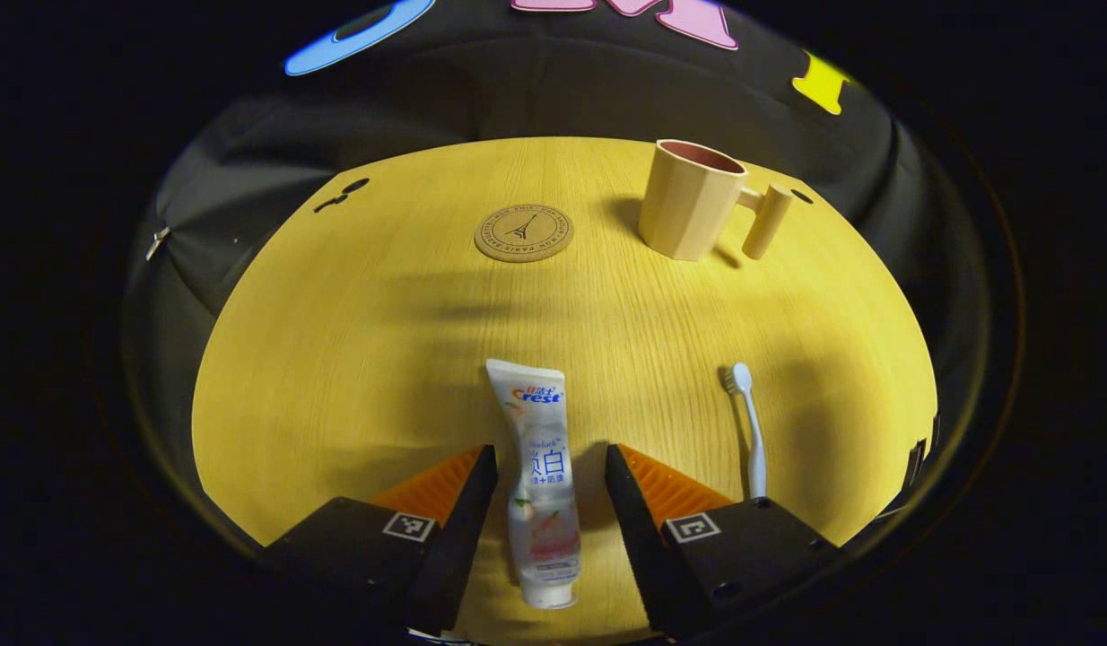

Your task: Put the toothbrush and toothpaste on the desktop into the cup, then pick up the cup and place it on the coaster on the desktop.

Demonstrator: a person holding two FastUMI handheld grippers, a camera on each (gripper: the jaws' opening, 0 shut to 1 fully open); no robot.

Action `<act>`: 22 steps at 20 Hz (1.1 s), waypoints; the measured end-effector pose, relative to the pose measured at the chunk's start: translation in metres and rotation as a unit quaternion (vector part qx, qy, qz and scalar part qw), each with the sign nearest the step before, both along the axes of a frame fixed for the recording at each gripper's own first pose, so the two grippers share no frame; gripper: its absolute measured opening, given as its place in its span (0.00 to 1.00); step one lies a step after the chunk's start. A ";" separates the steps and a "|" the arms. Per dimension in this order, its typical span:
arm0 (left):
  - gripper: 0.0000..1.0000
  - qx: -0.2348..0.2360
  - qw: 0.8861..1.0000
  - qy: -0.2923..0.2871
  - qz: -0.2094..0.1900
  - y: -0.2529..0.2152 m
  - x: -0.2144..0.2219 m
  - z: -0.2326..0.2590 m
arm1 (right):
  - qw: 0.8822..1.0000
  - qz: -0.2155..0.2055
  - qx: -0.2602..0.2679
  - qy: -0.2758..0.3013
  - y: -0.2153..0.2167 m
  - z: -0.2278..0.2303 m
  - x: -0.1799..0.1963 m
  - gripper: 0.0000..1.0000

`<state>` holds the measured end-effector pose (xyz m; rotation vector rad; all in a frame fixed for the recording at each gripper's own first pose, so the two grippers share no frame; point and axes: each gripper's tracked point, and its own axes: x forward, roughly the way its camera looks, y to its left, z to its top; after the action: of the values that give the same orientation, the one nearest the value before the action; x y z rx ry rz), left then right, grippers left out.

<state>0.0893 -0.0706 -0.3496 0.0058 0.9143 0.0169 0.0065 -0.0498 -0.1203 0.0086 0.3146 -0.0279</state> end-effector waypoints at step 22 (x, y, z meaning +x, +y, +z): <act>0.30 -0.169 0.980 -0.083 -0.058 0.021 -0.018 0.074 | 0.949 0.032 0.059 0.307 0.117 -0.181 0.009 0.84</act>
<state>0.0712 -0.0493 -0.2760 -0.2558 0.7384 -0.2438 0.0157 0.0670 -0.3014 0.1096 0.9413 0.0548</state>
